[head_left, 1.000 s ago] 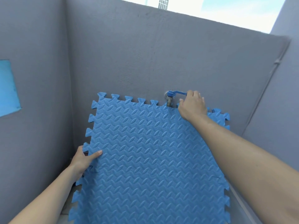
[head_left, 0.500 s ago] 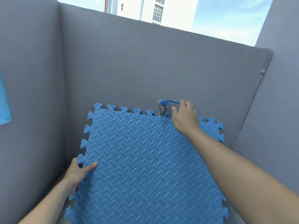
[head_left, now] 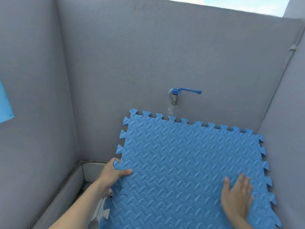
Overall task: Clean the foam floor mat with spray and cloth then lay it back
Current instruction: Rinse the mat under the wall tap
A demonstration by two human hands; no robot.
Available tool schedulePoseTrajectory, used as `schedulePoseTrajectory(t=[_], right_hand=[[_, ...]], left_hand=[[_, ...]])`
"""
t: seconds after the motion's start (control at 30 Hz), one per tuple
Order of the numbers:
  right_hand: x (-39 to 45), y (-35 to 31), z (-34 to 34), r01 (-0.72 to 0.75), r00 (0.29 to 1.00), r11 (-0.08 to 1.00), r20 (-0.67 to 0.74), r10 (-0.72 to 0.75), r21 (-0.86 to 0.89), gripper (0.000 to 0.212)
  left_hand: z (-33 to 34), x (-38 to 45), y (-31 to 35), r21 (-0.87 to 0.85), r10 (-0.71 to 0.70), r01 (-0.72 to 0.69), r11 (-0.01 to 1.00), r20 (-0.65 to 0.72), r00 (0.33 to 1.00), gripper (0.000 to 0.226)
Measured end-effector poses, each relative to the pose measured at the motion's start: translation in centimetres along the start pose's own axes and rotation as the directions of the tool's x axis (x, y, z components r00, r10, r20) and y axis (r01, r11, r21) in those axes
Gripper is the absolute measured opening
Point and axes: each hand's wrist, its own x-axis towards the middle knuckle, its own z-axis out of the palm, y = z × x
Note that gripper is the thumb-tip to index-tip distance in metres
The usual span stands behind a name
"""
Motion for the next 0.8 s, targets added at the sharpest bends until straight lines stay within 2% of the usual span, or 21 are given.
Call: schedulePoseTrajectory(t=[0.13, 0.27, 0.3, 0.33, 0.37, 0.4, 0.43, 0.47, 0.5, 0.53, 0.57, 0.6, 0.67, 0.73, 0.8], right_hand=[[0.9, -3.5, 1.4, 0.098, 0.995, 0.994, -0.008, -0.098, -0.039, 0.071], [-1.4, -13.5, 5.7, 0.257, 0.967, 0.965, 0.021, -0.256, -0.061, 0.063], [-3.0, -16.3, 7.2, 0.339, 0.941, 0.938, 0.030, -0.338, -0.076, 0.061], [-5.1, -19.2, 8.5, 0.463, 0.886, 0.882, 0.063, -0.459, -0.084, 0.061], [-7.7, -21.8, 9.8, 0.625, 0.779, 0.777, 0.123, -0.615, -0.077, 0.062], [-10.4, -23.9, 11.1, 0.793, 0.604, 0.606, 0.204, -0.771, -0.060, 0.063], [-13.0, -25.6, 12.1, 0.914, 0.398, 0.404, 0.289, -0.870, -0.042, 0.065], [-14.9, -27.0, 12.6, 0.970, 0.236, 0.239, 0.358, -0.903, -0.036, 0.065], [-15.6, -27.9, 12.7, 0.988, 0.152, 0.150, 0.382, -0.911, -0.036, 0.065], [-15.0, -28.5, 12.6, 0.991, 0.137, 0.131, 0.370, -0.919, -0.040, 0.064], [-13.3, -28.4, 12.3, 0.985, 0.175, 0.167, 0.332, -0.927, -0.052, 0.062], [-11.0, -27.7, 11.8, 0.969, 0.247, 0.237, 0.288, -0.925, -0.072, 0.062], [-5.1, -24.3, 10.1, 0.896, 0.442, 0.424, 0.179, -0.879, -0.130, 0.062], [0.6, -19.1, 7.5, 0.785, 0.609, 0.586, 0.077, -0.790, -0.201, 0.064], [4.4, -13.3, 5.0, 0.656, 0.745, 0.728, 0.013, -0.667, -0.201, 0.067]], left_hand=[[-0.6, -0.6, 0.9, 0.005, 0.066, -0.066, 0.998, 0.024, 0.998, 0.046], [-3.4, -1.4, 1.7, 0.107, 0.153, -0.150, 0.983, -0.025, 0.988, 0.041], [-4.4, -1.7, 1.8, 0.121, 0.161, -0.153, 0.981, -0.052, 0.986, 0.040], [-5.7, -1.8, 1.6, 0.124, 0.162, -0.152, 0.981, -0.082, 0.983, 0.039], [-7.1, -2.0, 1.5, 0.121, 0.163, -0.149, 0.981, -0.117, 0.980, 0.038], [-8.4, -2.0, 1.2, 0.117, 0.162, -0.145, 0.982, -0.150, 0.975, 0.038], [-9.7, -2.2, 1.0, 0.114, 0.164, -0.145, 0.983, -0.181, 0.970, 0.038], [-11.1, -2.1, 0.8, 0.116, 0.171, -0.148, 0.982, -0.218, 0.961, 0.037], [-11.9, -2.3, 0.8, 0.109, 0.181, -0.158, 0.981, -0.257, 0.949, 0.035], [-12.9, -2.2, 0.9, 0.104, 0.194, -0.170, 0.980, -0.296, 0.935, 0.034], [-13.7, -2.1, 1.0, 0.103, 0.202, -0.178, 0.979, -0.325, 0.924, 0.034], [-14.4, -2.0, 1.3, 0.099, 0.211, -0.188, 0.977, -0.341, 0.916, 0.033], [-15.3, -1.9, 1.6, 0.109, 0.224, -0.199, 0.974, -0.331, 0.917, 0.040], [-15.6, -1.8, 1.5, 0.100, 0.216, -0.193, 0.976, -0.331, 0.919, 0.050], [-15.1, -1.8, 1.3, 0.088, 0.211, -0.192, 0.977, -0.349, 0.913, 0.047]])
